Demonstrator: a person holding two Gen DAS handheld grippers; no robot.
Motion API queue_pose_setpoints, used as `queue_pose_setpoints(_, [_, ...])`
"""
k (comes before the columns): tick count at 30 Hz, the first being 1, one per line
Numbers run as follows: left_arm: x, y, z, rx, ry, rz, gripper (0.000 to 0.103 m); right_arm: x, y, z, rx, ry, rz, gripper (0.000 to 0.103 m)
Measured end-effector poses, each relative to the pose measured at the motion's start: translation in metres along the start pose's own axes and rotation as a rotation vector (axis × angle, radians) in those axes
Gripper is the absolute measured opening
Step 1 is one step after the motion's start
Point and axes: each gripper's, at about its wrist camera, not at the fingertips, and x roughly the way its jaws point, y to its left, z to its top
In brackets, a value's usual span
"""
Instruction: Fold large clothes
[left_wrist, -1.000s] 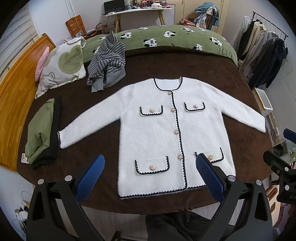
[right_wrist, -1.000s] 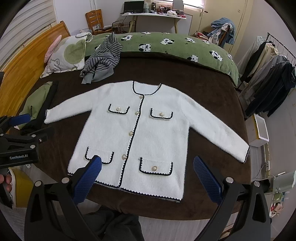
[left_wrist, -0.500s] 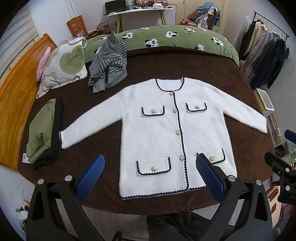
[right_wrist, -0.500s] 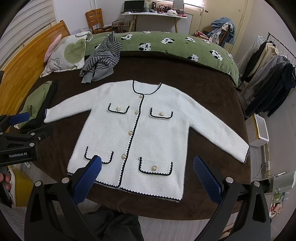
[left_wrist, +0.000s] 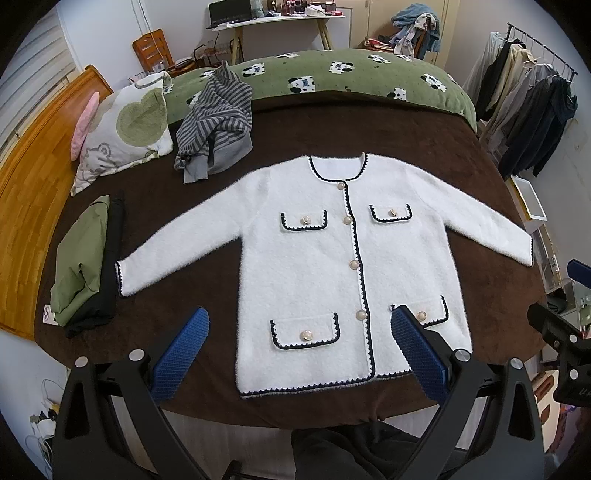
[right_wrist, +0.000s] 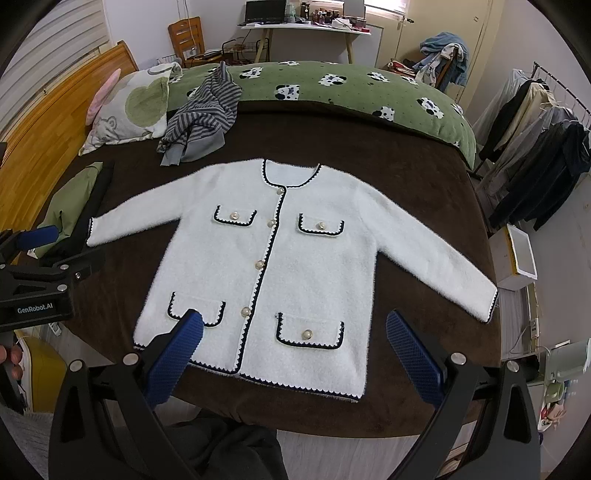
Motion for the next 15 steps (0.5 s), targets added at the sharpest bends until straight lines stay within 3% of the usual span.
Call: queue_pose_setpoints(15, [0.0016, -0.0021, 0.0043, 0.003, 0.003, 0.001, 0.097, 0.0021, -0.0016, -0.0011, 0.0, 0.002, 0.0, 0.097])
